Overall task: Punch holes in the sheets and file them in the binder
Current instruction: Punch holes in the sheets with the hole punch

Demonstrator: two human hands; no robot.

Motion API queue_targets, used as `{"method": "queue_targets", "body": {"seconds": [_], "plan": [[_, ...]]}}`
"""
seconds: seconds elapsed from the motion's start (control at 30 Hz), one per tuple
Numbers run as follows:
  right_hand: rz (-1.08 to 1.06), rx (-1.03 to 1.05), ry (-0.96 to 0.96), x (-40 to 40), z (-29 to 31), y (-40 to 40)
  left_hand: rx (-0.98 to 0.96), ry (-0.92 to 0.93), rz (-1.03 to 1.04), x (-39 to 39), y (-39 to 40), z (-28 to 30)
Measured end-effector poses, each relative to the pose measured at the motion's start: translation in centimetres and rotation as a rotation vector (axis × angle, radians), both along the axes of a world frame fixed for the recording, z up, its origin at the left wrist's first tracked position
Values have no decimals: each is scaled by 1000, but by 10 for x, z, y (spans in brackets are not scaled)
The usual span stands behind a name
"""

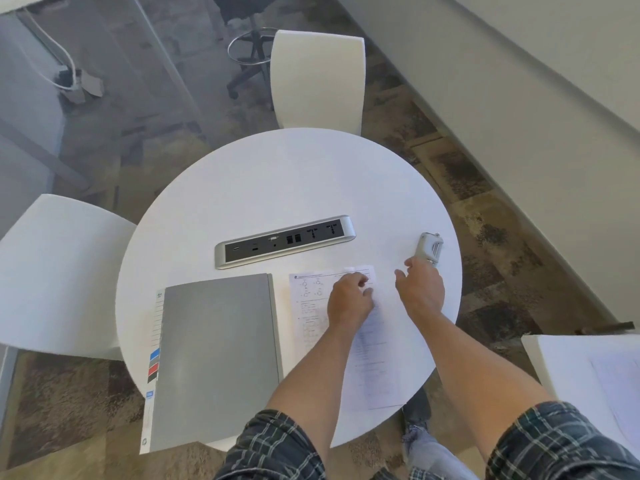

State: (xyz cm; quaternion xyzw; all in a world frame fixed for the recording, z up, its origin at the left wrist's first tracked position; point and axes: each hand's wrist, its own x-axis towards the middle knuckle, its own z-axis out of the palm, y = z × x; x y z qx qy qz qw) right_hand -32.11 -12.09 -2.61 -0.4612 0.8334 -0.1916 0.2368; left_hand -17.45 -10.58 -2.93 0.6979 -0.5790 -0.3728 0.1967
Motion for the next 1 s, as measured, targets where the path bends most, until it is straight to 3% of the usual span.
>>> {"method": "queue_targets", "body": {"seconds": [0.23,0.47,1.0], "plan": [[51,27,121,-27,7,-26,119,59,-177,-62,-34,-6],[81,125,13,-51,-6,-40,237,126,-304,-94,-45,-5],[12,76,-246,-62,-12,-37,272,332,-144,-105,-34,-9]]}}
